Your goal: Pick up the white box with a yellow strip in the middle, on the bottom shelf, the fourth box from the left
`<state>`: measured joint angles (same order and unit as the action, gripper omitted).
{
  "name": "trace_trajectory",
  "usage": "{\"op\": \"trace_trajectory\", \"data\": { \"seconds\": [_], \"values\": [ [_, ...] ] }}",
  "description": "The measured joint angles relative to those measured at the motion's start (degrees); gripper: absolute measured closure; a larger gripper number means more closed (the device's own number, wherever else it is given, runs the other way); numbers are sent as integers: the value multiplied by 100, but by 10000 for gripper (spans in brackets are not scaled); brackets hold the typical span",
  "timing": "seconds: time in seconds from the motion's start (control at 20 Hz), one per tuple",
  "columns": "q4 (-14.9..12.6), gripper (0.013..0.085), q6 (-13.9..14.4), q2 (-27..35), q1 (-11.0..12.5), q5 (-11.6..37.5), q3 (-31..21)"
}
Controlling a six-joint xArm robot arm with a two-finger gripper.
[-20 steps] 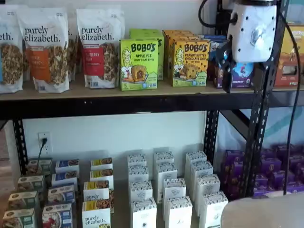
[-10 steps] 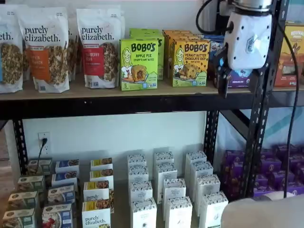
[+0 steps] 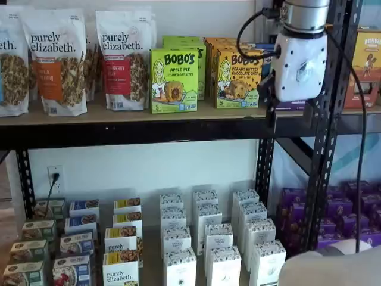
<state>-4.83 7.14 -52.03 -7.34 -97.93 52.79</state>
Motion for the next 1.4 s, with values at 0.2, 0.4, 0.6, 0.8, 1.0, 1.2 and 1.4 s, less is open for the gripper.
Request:
{"op": "trace_trajectory", "data": {
  "seconds": [0.2,0.4,0.6,0.8,1.0,1.2,1.4],
  "values": [
    [68,130,119,-12,-87,261,-269],
    [167,130,218,-92,-154,636,-630],
    [213,130,301,-172,-215,1005,-1010],
    [216,130,421,-256,-317,1403,-1435],
    [142,130,537,-291,-406,1699,-1737],
    [264,130,535,-285,-409,1998,-2032],
    [406,130,484,-279,-380,2288,-2271]
  ]
}}
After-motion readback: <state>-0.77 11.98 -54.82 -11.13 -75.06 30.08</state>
